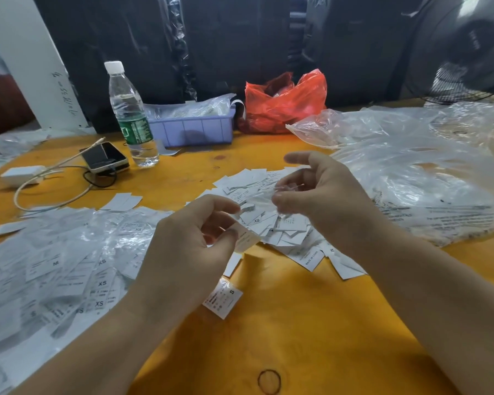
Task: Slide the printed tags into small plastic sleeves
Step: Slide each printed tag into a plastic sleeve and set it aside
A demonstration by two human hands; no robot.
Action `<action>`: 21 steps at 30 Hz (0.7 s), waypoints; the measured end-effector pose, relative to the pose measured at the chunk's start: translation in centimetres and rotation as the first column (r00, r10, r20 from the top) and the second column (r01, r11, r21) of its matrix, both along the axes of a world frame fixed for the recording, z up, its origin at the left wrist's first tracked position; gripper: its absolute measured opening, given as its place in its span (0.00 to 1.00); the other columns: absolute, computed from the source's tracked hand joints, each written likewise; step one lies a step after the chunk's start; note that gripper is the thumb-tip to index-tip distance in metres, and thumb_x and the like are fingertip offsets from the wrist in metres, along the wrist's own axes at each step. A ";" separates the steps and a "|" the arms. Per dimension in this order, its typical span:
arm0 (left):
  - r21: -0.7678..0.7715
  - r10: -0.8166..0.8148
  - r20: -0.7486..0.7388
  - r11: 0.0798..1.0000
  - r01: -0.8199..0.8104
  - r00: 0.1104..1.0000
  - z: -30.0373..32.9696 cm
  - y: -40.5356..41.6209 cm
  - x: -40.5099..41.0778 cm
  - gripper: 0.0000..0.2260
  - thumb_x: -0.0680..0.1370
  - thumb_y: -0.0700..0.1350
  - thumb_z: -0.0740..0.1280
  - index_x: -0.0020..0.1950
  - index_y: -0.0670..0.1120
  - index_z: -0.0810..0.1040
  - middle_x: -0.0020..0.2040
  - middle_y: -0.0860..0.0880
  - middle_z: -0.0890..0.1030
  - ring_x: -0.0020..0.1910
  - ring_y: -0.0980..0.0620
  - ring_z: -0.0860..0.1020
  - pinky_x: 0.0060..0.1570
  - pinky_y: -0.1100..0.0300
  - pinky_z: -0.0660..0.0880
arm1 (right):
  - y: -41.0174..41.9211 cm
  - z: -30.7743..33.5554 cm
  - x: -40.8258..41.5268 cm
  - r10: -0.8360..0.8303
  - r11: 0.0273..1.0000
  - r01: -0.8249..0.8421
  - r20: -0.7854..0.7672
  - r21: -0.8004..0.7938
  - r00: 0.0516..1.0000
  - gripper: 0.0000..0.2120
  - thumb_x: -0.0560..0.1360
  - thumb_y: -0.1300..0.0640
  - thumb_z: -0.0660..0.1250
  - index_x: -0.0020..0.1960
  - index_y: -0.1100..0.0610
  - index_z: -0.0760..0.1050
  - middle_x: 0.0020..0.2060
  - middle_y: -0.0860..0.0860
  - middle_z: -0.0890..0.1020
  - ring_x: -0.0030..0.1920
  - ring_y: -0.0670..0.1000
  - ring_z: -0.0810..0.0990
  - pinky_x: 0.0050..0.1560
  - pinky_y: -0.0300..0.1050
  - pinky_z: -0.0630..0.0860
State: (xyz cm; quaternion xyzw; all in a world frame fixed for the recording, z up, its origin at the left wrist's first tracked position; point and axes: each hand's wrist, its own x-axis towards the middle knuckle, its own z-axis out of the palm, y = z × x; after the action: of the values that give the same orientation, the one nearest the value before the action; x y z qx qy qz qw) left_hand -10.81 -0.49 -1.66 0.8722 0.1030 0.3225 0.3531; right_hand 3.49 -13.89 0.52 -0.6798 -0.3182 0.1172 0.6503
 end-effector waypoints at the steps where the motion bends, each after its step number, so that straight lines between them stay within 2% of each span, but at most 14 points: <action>1: -0.004 0.002 0.000 1.000 -0.002 1.000 0.0 0.0 0.0 0.13 0.75 0.42 0.71 0.47 0.62 0.78 0.44 0.67 0.80 0.47 0.66 0.78 0.43 0.72 0.75 | 0.0 0.1 0.0 0.060 0.998 -0.058 -0.077 0.030 0.995 0.26 0.69 0.72 0.73 0.64 0.59 0.72 0.39 0.55 0.82 0.38 0.52 0.83 0.43 0.48 0.83; 4: -0.015 0.018 -0.003 1.000 -0.018 1.000 -0.1 0.1 -0.1 0.11 0.75 0.43 0.71 0.47 0.61 0.78 0.42 0.65 0.81 0.46 0.66 0.78 0.40 0.69 0.76 | 0.2 0.1 -0.2 0.239 0.970 -0.222 -0.231 0.096 0.943 0.18 0.70 0.72 0.71 0.58 0.62 0.76 0.37 0.55 0.82 0.36 0.52 0.82 0.36 0.45 0.81; 8: -0.120 0.036 -0.011 0.992 -0.037 0.999 0.0 0.4 0.1 0.09 0.76 0.45 0.71 0.45 0.61 0.78 0.41 0.64 0.81 0.43 0.67 0.79 0.33 0.66 0.78 | 0.3 -0.1 -0.6 0.318 0.948 -0.314 -0.259 0.059 0.912 0.16 0.71 0.71 0.70 0.56 0.59 0.78 0.37 0.54 0.82 0.35 0.51 0.81 0.31 0.44 0.78; 12: -0.314 0.030 -0.014 0.949 -0.033 0.999 0.3 1.1 0.1 0.09 0.75 0.43 0.72 0.47 0.58 0.79 0.40 0.62 0.83 0.38 0.61 0.82 0.32 0.66 0.79 | 0.2 0.0 -0.5 0.357 0.934 -0.346 -0.290 0.090 0.888 0.17 0.70 0.71 0.69 0.57 0.58 0.78 0.37 0.53 0.82 0.34 0.50 0.80 0.31 0.42 0.78; 16: -0.519 0.034 0.045 0.855 -0.005 0.998 0.8 1.9 0.0 0.10 0.75 0.39 0.72 0.50 0.54 0.80 0.41 0.55 0.84 0.36 0.53 0.84 0.33 0.66 0.78 | 0.2 0.1 -0.4 0.367 0.930 -0.348 -0.302 0.119 0.880 0.18 0.70 0.74 0.68 0.58 0.60 0.77 0.37 0.54 0.80 0.33 0.51 0.80 0.33 0.43 0.79; 21: -0.647 0.080 0.150 0.762 0.036 0.985 1.4 3.0 -0.3 0.10 0.74 0.36 0.71 0.52 0.49 0.79 0.39 0.51 0.85 0.35 0.50 0.84 0.34 0.64 0.78 | 0.1 0.4 -0.4 0.345 0.938 -0.318 -0.318 0.135 0.883 0.20 0.65 0.71 0.70 0.56 0.60 0.78 0.35 0.52 0.79 0.32 0.50 0.79 0.33 0.42 0.79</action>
State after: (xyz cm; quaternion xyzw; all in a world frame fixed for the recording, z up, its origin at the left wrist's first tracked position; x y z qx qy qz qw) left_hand -11.10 2.47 -0.23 0.6650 0.1878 0.3440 0.6358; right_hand 3.13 -13.81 0.93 -0.5591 -0.3181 0.3286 0.6916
